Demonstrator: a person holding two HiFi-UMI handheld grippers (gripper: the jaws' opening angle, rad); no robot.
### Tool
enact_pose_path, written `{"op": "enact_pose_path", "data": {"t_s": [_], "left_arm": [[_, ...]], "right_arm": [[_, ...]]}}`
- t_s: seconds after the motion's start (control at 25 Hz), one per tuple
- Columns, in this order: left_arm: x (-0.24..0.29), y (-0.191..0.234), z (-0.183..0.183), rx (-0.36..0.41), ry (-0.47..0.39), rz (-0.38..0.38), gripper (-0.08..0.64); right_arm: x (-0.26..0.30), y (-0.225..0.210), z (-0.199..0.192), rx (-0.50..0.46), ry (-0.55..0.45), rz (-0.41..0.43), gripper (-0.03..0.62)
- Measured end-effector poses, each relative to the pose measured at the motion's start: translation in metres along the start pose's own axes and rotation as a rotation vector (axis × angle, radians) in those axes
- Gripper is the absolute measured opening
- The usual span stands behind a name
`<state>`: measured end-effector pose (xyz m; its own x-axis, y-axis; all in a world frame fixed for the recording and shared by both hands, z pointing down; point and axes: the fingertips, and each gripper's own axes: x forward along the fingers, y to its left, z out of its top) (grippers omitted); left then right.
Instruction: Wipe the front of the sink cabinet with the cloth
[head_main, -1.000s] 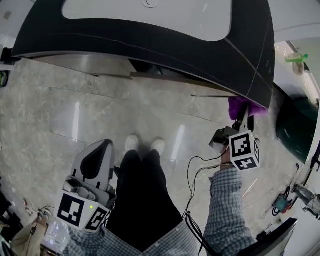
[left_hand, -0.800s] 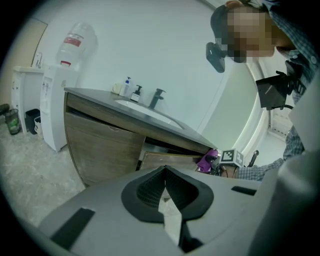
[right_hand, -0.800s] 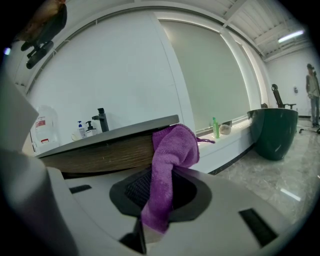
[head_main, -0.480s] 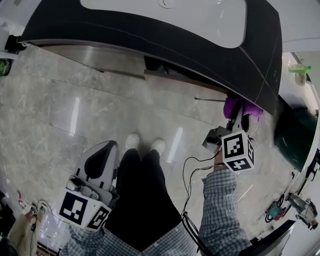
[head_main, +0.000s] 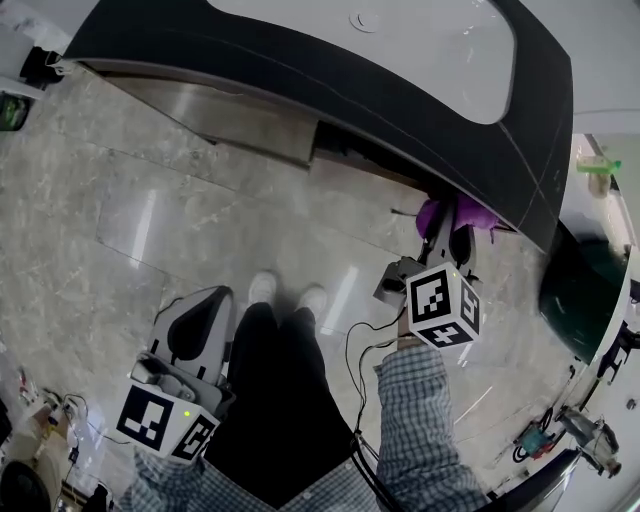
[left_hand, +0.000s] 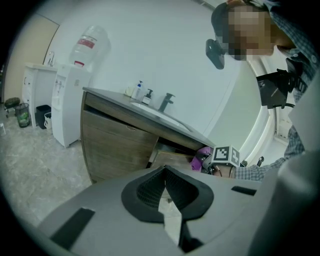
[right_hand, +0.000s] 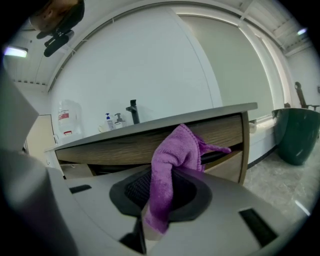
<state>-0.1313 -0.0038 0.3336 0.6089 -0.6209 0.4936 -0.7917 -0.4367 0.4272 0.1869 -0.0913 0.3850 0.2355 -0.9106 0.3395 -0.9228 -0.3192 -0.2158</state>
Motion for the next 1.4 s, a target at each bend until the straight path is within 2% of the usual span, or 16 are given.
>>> {"op": "enact_pose_path", "data": {"t_s": [0.12, 0.36, 0.64, 0.88, 1.16, 1.4], "left_arm": [[-0.006, 0.006, 0.0, -0.01, -0.012, 0.016, 0.011], [-0.016, 0.02, -0.003, -0.031, -0.025, 0.042, 0.011], [-0.029, 0.039, -0.004, -0.065, -0.05, 0.082, 0.011], [-0.041, 0.054, -0.005, -0.089, -0.064, 0.116, 0.011], [-0.054, 0.069, -0.003, -0.11, -0.087, 0.149, 0.011], [-0.06, 0.075, -0.003, -0.126, -0.106, 0.171, 0.011]], "right_arm": [[0.003, 0.022, -0.004, -0.013, 0.009, 0.039, 0.077], [0.007, 0.066, -0.013, -0.105, 0.036, 0.121, 0.077], [0.014, 0.129, -0.027, -0.135, 0.077, 0.257, 0.077], [0.017, 0.184, -0.039, -0.204, 0.105, 0.377, 0.077], [0.018, 0.225, -0.052, -0.266, 0.132, 0.457, 0.077], [0.009, 0.261, -0.067, -0.347, 0.141, 0.571, 0.077]]}}
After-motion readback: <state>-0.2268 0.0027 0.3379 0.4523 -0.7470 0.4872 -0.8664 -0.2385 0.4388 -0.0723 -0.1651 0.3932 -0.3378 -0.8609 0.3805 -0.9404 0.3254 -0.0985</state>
